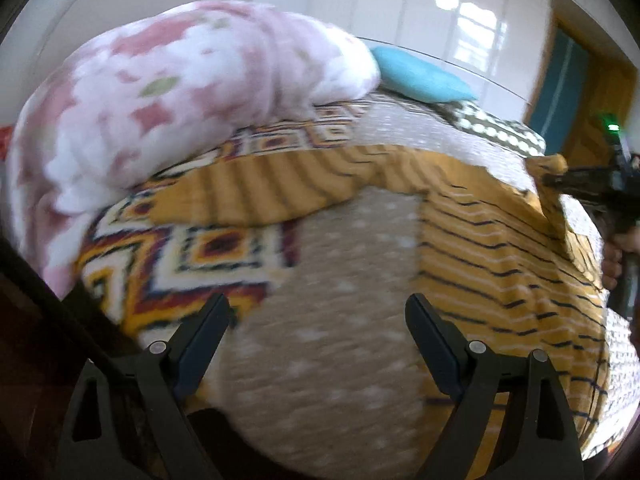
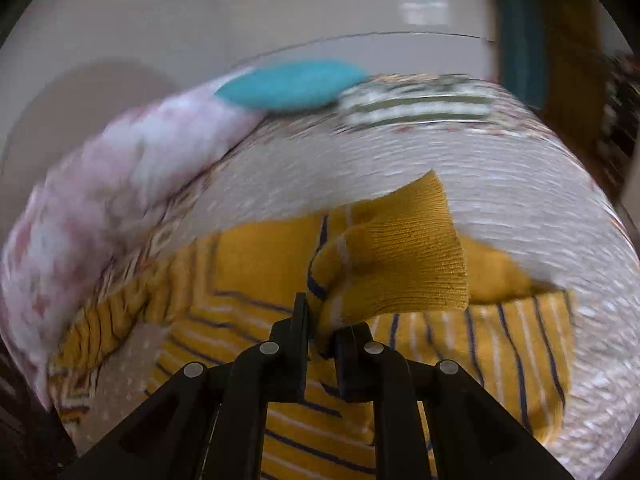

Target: Fold small clothes

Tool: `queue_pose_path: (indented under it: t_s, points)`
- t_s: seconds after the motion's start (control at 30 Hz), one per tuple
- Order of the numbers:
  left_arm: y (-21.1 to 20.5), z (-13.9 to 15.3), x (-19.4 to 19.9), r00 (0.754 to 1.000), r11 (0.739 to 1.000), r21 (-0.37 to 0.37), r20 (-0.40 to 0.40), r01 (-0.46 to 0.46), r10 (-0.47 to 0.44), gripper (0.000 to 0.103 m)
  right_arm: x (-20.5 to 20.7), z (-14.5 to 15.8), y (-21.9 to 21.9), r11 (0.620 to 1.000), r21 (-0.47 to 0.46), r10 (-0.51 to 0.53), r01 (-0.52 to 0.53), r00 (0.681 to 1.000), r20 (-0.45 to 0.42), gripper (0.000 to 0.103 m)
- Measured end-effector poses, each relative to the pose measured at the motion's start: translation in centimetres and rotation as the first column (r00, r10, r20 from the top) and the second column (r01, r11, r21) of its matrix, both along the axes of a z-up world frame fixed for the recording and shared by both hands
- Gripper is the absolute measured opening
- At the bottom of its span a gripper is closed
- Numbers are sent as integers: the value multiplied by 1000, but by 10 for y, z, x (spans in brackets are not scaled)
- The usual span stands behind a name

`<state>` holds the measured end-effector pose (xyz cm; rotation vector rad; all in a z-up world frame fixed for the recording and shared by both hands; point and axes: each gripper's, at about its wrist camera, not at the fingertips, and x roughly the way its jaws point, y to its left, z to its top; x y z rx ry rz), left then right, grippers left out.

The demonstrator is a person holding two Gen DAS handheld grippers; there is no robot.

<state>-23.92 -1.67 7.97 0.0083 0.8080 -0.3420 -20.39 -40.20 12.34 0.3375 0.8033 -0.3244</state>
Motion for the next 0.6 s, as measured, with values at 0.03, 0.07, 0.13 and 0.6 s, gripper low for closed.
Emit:
queue_pose_path:
  t_s: [0.03,0.07,0.13,0.6]
  points:
    - [10,-2,1,1000,1000,-8,-5,-12,12,89,16,-8,13,999,-17,28,-28,999,-19,12]
    - [18,-3,2,1000,999,-18,-10,-27,27,89,31,-16,29,998,-32,53,-55,998,-40,12]
    - [32,-7,5,998,998,-36,-19,-53,52,89,61,-39,60,992,-39,114,-118,989,-90,12]
    - [62,-16,12,992,989,-79,-49,-122,118,89,49,-72,217,849,-146,477,-507,856,-200,53]
